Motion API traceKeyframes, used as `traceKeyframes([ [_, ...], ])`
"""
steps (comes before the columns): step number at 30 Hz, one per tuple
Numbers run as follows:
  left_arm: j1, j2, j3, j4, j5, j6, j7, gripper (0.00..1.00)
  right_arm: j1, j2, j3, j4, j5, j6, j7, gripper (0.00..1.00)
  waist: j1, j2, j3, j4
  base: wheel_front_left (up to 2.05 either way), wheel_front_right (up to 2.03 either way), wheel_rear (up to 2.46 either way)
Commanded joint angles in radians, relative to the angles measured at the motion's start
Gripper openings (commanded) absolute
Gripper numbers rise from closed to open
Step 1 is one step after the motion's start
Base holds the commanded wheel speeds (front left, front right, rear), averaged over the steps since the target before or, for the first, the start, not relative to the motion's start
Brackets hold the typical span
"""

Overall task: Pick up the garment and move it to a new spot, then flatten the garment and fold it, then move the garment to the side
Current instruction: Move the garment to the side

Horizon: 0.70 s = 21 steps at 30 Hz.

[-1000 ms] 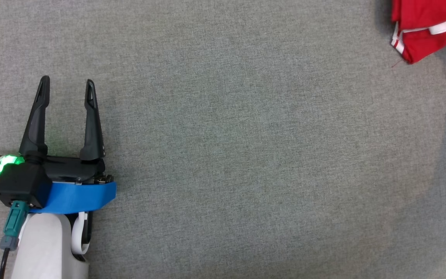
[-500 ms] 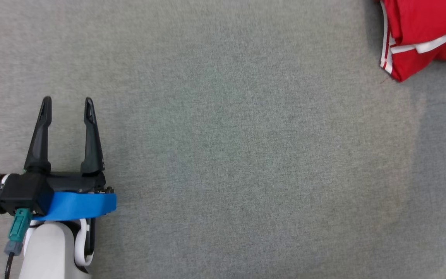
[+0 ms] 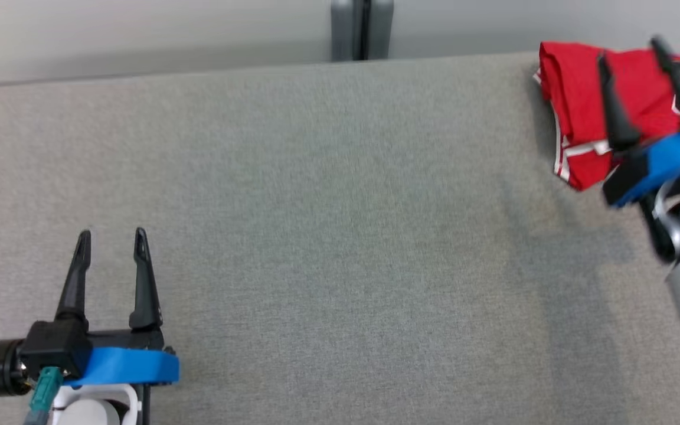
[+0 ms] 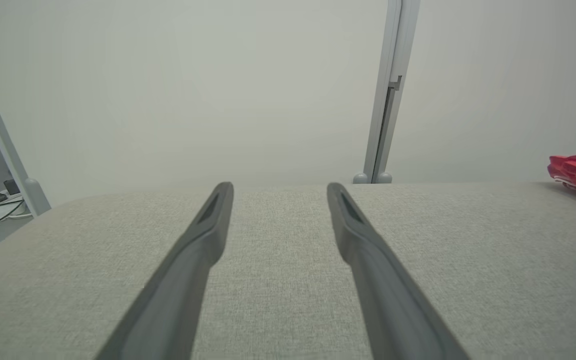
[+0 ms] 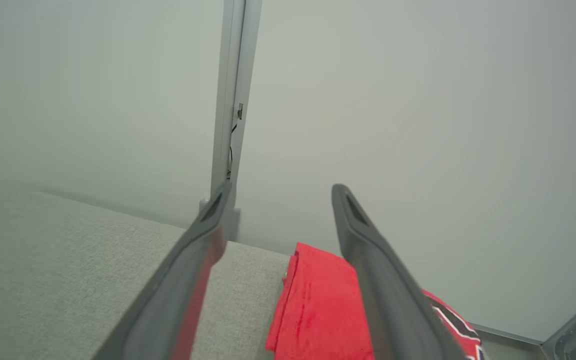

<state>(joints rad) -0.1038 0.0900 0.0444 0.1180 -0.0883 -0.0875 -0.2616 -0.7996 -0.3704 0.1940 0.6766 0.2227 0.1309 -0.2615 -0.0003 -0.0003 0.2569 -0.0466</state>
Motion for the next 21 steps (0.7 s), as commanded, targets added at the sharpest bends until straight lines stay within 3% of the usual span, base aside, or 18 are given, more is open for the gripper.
traceKeyframes([
  [1,0.01,-0.003,0.0,0.003,-0.002,0.005,-0.004,1.0,0.043,0.01,0.003,-0.014,0.007,0.0,-0.004,1.0,0.0003,0.0003,-0.027,-0.011,0.0,0.0,0.0],
  [10,0.085,-0.015,-0.007,0.034,-0.004,0.004,-0.004,1.0,0.325,0.087,-0.058,-0.157,0.064,0.0,-0.004,1.0,0.0003,0.0003,-0.134,0.024,0.0,0.0,0.0],
  [21,0.131,-0.023,-0.009,0.076,-0.012,-0.001,-0.004,1.0,0.627,0.186,-0.162,-0.317,0.012,0.0,-0.004,1.0,0.0003,0.0003,-0.211,0.038,0.0,0.0,0.0],
])
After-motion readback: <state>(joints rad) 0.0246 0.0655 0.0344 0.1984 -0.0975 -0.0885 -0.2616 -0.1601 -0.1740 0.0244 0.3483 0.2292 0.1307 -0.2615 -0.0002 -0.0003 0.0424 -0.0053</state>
